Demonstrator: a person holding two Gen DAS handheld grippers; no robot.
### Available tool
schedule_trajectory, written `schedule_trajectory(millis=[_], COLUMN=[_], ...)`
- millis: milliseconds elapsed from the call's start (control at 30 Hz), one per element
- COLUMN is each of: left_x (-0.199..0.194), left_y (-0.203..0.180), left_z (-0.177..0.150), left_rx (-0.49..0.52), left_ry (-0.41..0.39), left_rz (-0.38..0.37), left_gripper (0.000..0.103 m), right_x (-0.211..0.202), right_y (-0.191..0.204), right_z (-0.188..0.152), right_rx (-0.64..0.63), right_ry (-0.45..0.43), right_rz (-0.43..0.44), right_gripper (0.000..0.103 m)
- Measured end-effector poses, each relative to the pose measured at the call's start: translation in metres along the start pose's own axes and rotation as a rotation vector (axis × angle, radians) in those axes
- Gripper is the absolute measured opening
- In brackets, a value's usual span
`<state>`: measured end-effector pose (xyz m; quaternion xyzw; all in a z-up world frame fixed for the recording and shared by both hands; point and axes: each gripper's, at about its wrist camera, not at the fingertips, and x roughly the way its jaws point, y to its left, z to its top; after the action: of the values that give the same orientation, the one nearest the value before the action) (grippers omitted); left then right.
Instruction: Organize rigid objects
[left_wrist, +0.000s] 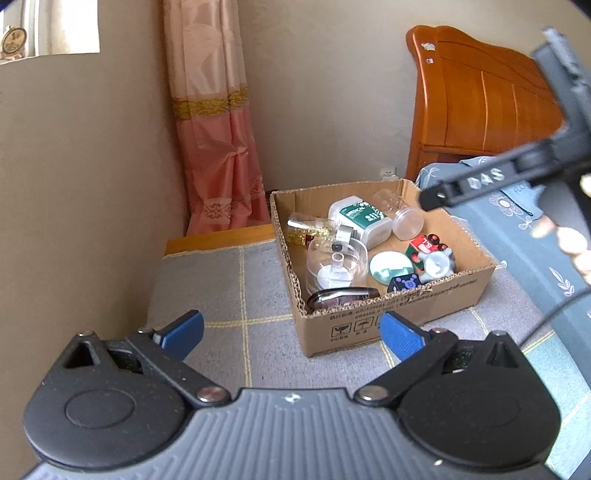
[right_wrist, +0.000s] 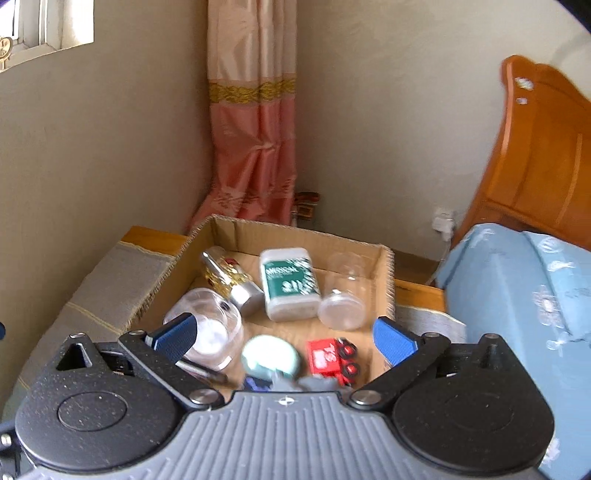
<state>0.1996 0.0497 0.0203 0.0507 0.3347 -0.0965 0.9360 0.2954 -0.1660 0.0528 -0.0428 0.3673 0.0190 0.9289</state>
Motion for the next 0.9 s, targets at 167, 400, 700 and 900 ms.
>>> schedule_trajectory(millis=[167,400,700,900], left_x=[-0.005,-0.017,-0.030,-0.036], left_y=[-0.011,-0.026,-0.042,-0.052], left_z=[-0.004,-0.009,-0.014,-0.014], left_rx=[-0.014,-0.070,-0.083,-0.060], left_ry=[0.024,0.040,0.045,0.045], left_rz=[0.052,0.065,0.097,0.111], left_gripper=[0.102,0.102,0.102,0.102], right_x=[-0.029,-0.058,-0.079,-0.081], right_y=[0.000,0.008,0.012,0.009], right_z=[-0.031,-0.080,-0.108,-0.112], right_rx=[0.051,0.128,0.165,0.181], right_ry=[-0.016,0.011,0.002,0.003], right_rz=[-0.032,-0.102,-0.138,-0.126], right_gripper=[0.103,0.103,0.103,0.103])
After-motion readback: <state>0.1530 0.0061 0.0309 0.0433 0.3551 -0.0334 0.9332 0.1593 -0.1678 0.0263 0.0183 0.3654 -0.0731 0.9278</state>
